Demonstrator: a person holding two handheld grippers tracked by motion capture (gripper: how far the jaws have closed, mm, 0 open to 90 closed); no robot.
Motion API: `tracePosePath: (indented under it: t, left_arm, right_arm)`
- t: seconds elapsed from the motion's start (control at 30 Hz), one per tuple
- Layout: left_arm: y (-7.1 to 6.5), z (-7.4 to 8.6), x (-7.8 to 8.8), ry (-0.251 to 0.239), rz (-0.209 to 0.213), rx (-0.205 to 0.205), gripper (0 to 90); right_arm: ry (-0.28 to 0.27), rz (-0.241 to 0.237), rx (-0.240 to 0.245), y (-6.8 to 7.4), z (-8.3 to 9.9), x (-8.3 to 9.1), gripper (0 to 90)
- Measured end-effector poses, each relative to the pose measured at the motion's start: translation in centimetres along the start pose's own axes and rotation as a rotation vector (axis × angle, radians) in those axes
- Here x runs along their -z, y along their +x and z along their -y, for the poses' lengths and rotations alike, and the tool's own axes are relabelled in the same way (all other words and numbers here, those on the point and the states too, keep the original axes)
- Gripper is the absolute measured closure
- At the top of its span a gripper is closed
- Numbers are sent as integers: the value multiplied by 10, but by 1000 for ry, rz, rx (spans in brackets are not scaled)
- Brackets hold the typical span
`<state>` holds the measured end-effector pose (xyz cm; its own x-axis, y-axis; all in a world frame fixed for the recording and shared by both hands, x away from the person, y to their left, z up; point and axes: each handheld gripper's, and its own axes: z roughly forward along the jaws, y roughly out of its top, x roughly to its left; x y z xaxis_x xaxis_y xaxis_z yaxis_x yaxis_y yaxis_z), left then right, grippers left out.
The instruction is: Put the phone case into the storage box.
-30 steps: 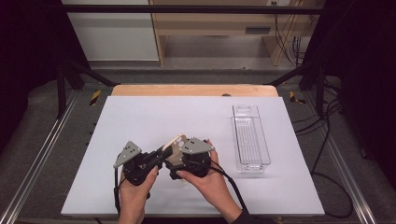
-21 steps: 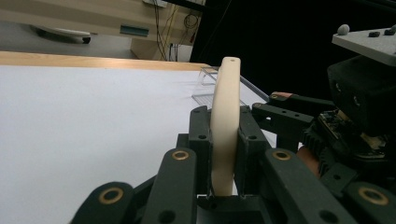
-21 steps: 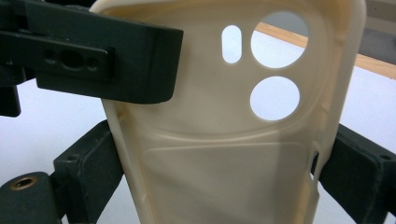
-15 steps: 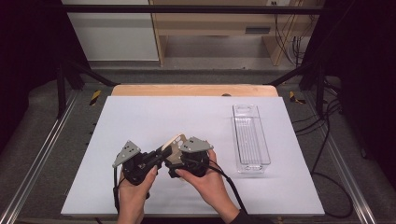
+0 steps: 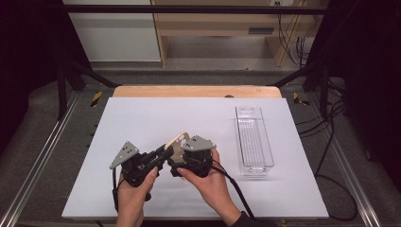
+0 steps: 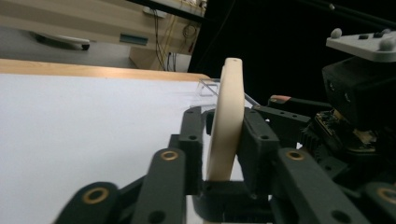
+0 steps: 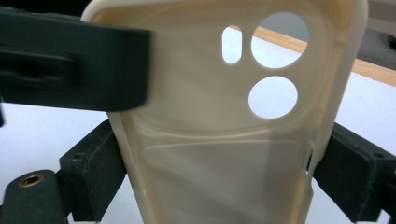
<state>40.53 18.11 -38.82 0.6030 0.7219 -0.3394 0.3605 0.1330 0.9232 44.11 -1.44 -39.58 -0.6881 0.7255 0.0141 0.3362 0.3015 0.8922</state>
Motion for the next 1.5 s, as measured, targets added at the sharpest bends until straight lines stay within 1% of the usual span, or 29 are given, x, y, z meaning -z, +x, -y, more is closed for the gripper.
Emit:
tracePosePath:
  t: [0.07,0.13,0.2,0.23,0.3,0.33,0.4,0.43,0.47,0.53,0.6,0.63,0.67,0.73,0.77,0.83,0.93,0.97,1.0,1.1,1.2,1.23,1.27,1.37,1.47,1.5]
  left_arm:
    - [0,-2,1,-11,10,17,680]
    - [0,-4,3,-21,1,12,648]
    - [1,-5,5,-35,4,19,628]
    - [1,-6,6,-41,2,22,623]
    - [4,-7,8,-48,-15,16,591]
    - [5,-7,8,-51,-26,9,561]
    - [10,-6,10,-57,-74,-18,493]
    - [13,-6,10,-61,-95,-23,460]
    - [16,-5,10,-57,-104,-28,420]
    - [22,-3,10,-45,-137,-47,371]
    - [30,1,10,-37,-168,-74,324]
    - [35,4,10,-36,-184,-87,306]
    - [37,6,11,-45,-195,-97,299]
    - [43,11,14,-53,-227,-136,301]
    - [46,13,14,-46,-233,-149,294]
    - [53,16,16,-28,-239,-161,264]
    - [62,19,20,-35,-246,-173,234]
    - [64,20,22,-38,-247,-171,218]
    - [66,21,24,-43,-251,-178,205]
    - [72,25,28,-23,-265,-209,160]
    - [79,32,35,-10,-257,-222,111]
    - [82,36,40,-13,-261,-224,103]
    - [84,37,43,-17,-262,-222,100]
    - [91,40,54,-47,-275,-212,87]
    - [95,41,62,-72,-259,-199,86]
    - [96,42,64,-77,-259,-207,86]
  right_arm:
    - [-2,9,-21,-7,-2,2,117]
    - [-7,16,-33,-13,-3,3,117]
    - [-12,28,-56,-20,-6,5,117]
    - [-16,30,-61,-22,-6,5,117]
    - [-22,38,-78,-28,-9,6,117]
    - [-24,43,-86,-31,-10,7,117]
    - [-34,52,-93,-35,-12,9,117]
    - [-39,57,-95,-37,-13,11,117]
    - [-46,62,-100,-40,-14,13,117]
    - [-50,69,-105,-44,-15,17,117]
    - [-52,78,-109,-50,-17,20,117]
    - [-53,83,-114,-53,-17,22,117]
    - [-57,89,-120,-56,-18,24,117]
    - [-67,99,-129,-62,-20,28,117]
    - [-74,106,-132,-65,-21,30,117]
    - [-83,114,-147,-71,-23,34,116]
    - [-100,126,-171,-80,-25,39,117]
    - [-105,130,-173,-83,-26,40,117]
    - [-109,134,-178,-85,-27,42,117]
    - [-122,144,-188,-90,-30,46,117]
    - [-144,134,-218,-97,-32,52,117]
    - [-147,135,-225,-100,-32,54,117]
    - [-148,148,-225,-102,-33,57,117]
    - [-151,174,-232,-110,-35,63,117]
    - [-160,188,-256,-120,-38,68,117]
    - [-163,191,-267,-124,-39,69,118]
